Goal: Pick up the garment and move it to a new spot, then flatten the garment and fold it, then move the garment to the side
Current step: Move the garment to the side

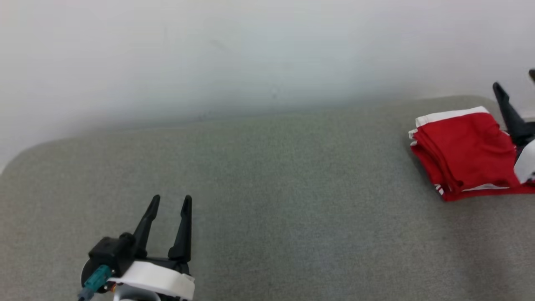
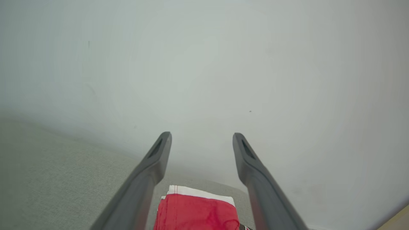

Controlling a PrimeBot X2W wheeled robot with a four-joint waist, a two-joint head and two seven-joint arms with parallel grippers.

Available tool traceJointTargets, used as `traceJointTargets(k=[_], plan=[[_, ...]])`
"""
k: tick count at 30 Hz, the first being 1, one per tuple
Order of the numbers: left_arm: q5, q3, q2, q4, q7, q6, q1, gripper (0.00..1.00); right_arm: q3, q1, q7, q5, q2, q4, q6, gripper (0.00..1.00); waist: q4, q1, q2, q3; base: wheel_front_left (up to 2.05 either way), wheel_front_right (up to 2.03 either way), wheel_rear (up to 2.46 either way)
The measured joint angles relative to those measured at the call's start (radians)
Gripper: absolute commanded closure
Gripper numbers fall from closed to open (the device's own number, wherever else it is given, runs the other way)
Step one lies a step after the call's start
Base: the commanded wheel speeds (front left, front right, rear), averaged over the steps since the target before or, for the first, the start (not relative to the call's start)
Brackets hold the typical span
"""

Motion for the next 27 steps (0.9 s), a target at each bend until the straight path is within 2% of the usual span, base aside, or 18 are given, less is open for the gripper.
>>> traceJointTargets(k=[3, 5, 6, 9, 13, 19, 23, 27], plan=[[0.000, 0.013, 0.000, -0.004, 0.000, 0.000, 0.012, 0.00, -0.049, 0.065, -0.009, -0.001, 0.013, -0.031, 0.000, 0.00, -0.003, -0.0001, 0.0000, -0.025, 0.00, 0.00, 0.00], [0.000, 0.032, -0.002, -0.007, 0.000, 0.004, 0.026, 0.00, -0.145, 0.180, -0.021, -0.002, 0.042, -0.081, 0.000, 0.00, -0.004, -0.0001, 0.0001, -0.049, 0.00, 0.00, 0.00], [0.000, 0.032, -0.002, -0.007, 0.000, 0.004, 0.026, 0.00, -0.145, 0.180, -0.021, -0.002, 0.042, -0.081, 0.000, 0.00, -0.004, -0.0001, 0.0001, -0.049, 0.00, 0.00, 0.00], [0.000, 0.050, -0.005, -0.009, 0.000, 0.009, 0.046, 0.00, -0.253, 0.306, -0.029, -0.042, 0.083, -0.141, 0.000, 0.00, -0.003, -0.0001, 0.0001, -0.059, 0.00, 0.00, 0.00], [-0.007, 0.079, -0.007, -0.011, 0.000, 0.018, 0.072, 0.00, -0.430, 0.465, -0.033, -0.123, 0.167, -0.269, 0.000, 0.00, -0.006, -0.0001, 0.0001, -0.064, 0.00, 0.00, 0.00], [0.005, 0.096, -0.011, -0.009, 0.000, 0.028, 0.117, 0.00, -0.613, 0.697, -0.034, -0.251, 0.315, -0.443, 0.000, 0.00, -0.008, 0.0000, 0.0001, -0.076, 0.00, 0.00, 0.00], [0.017, 0.100, -0.014, -0.012, 0.000, 0.036, 0.145, 0.00, -0.682, 0.811, -0.034, -0.305, 0.412, -0.532, 0.000, 0.00, -0.002, -0.0001, 0.0001, -0.083, 0.00, 0.00, 0.00], [0.021, 0.102, -0.014, -0.013, 0.000, 0.049, 0.173, 0.00, -0.671, 0.858, -0.034, -0.351, 0.458, -0.566, 0.000, 0.00, -0.003, 0.0000, 0.0001, -0.084, 0.00, 0.00, 0.00]])
